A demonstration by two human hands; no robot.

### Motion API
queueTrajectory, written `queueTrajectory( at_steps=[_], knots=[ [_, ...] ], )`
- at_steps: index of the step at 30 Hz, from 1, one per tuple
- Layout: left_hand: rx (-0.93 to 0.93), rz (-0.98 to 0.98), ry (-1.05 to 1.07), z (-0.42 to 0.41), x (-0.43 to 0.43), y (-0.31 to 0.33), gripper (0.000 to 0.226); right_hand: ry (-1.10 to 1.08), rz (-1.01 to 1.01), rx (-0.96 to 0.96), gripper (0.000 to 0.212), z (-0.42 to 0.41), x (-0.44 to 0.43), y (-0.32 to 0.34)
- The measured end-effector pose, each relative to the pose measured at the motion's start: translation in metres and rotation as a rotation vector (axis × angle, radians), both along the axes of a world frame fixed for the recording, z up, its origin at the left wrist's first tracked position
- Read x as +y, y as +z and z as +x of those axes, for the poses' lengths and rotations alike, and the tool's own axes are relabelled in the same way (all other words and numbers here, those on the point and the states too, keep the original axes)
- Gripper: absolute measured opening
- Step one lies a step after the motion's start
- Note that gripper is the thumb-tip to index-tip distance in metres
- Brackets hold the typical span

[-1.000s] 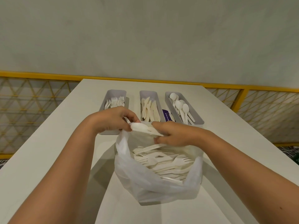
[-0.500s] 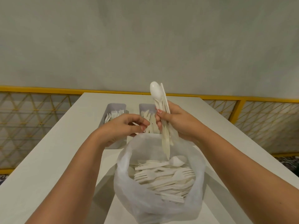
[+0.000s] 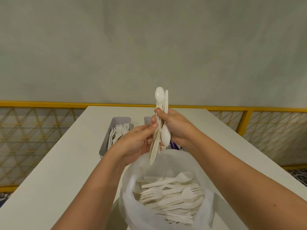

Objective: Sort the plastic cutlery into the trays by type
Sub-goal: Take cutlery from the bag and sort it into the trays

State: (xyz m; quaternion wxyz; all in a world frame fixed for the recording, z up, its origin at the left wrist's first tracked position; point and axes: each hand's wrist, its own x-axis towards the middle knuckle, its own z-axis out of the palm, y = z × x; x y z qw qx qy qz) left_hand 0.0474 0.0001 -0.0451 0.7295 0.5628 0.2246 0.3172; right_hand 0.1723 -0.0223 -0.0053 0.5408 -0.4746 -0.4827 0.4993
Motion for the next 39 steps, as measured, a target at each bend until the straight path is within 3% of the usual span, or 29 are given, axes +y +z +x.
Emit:
queueTrajectory(
  at_steps=[4,11,17,23,31,36,39],
  knots=[
    [0.042,0.038,0.100,0.004,-0.002,-0.003,0.030,-0.051,-0.004,-0.257,0.020,-0.005,0.007,-0.010],
    [-0.004,0.068,0.225,0.013,-0.007,-0.002,0.024,-0.082,-0.119,-0.307,0.039,-0.014,0.012,-0.019],
    [-0.107,0.026,0.266,0.014,-0.006,-0.002,0.024,-0.096,-0.160,-0.276,0.040,-0.012,0.010,-0.019],
    [-0.007,0.042,0.271,0.011,-0.003,-0.002,0.022,-0.228,-0.047,-0.188,0.025,-0.009,0.010,-0.014],
    [-0.036,-0.047,0.294,0.004,0.005,-0.006,0.023,-0.247,-0.014,-0.038,0.019,0.003,0.011,0.003],
    [-0.083,-0.048,0.404,0.003,0.009,-0.006,0.022,-0.078,-0.071,-0.414,0.008,-0.007,-0.003,-0.003],
    [-0.093,-0.055,0.501,-0.001,0.015,-0.008,0.027,-0.023,-0.054,-0.558,0.016,-0.018,-0.007,-0.012]
  ],
)
